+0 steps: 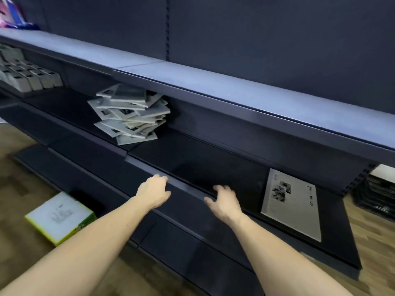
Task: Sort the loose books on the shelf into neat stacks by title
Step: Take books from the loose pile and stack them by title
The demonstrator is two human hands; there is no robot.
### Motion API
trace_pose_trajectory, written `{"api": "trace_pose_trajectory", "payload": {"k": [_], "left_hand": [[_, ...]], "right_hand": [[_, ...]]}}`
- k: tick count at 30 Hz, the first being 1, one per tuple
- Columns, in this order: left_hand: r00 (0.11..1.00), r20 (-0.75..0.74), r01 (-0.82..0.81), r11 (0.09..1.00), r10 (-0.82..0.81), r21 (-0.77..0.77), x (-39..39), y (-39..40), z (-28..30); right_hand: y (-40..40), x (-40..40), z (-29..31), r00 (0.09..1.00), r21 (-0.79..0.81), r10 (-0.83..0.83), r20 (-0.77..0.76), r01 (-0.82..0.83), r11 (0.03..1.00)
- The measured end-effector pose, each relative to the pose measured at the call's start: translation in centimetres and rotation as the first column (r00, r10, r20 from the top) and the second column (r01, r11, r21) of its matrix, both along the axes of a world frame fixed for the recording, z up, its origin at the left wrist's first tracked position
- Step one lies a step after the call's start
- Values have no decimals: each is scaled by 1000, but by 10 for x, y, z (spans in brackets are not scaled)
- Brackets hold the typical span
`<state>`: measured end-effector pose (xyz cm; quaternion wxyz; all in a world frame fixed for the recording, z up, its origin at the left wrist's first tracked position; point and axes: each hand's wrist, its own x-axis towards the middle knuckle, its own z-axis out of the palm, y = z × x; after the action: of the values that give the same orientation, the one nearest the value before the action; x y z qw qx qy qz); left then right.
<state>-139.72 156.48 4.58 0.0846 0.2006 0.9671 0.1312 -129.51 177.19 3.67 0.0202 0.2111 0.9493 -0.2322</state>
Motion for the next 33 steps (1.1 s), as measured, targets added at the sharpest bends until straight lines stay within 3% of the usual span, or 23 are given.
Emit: {"api": "trace_pose_trajectory", "payload": {"k": [12,25,33], "left_hand": [[991,-20,-130,991,130,39,-79,-176,8],[977,-82,-192,979,197,62,-158,-227,26],[955,-186,-211,971,229,112,-244,-226,57]], "right_hand": [[-171,-102,10,990,-15,127,-63,-129,992],[-233,-211,27,970,10,208,-128,-209,978],[-242,-312,63,871,130,223,-439,-184,974]]}}
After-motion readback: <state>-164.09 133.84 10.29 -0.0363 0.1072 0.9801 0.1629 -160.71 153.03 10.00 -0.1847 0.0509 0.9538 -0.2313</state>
